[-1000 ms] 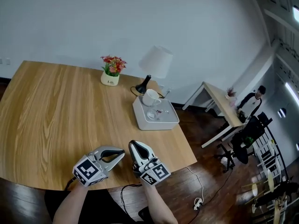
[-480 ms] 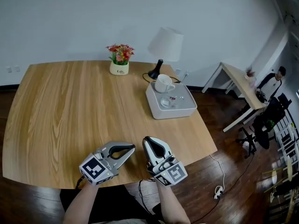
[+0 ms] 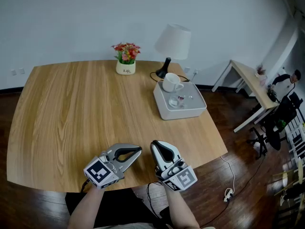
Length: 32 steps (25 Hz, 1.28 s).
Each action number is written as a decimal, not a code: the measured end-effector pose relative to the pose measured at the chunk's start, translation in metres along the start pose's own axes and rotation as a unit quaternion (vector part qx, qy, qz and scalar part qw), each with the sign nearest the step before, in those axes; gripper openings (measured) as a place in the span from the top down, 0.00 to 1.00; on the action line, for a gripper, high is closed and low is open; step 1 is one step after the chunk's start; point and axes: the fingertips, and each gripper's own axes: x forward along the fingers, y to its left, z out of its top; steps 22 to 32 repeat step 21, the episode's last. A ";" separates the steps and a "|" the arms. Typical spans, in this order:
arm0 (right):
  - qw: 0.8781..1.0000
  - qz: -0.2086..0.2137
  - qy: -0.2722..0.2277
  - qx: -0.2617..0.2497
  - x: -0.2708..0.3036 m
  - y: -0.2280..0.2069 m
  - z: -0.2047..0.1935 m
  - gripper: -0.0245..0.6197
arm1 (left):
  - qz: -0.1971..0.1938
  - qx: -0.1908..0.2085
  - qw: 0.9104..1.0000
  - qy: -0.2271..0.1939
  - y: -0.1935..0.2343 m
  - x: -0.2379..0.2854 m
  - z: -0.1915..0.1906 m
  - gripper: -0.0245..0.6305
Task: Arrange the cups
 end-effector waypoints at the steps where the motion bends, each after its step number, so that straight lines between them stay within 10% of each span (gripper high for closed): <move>1: 1.000 0.001 0.000 0.000 0.000 0.000 0.000 0.92 | 0.000 -0.001 1.000 0.001 0.000 0.000 0.000 0.95; 32: 1.000 0.014 0.003 0.004 0.002 0.005 -0.002 0.92 | 0.004 0.000 1.000 0.004 0.002 -0.003 -0.001 0.95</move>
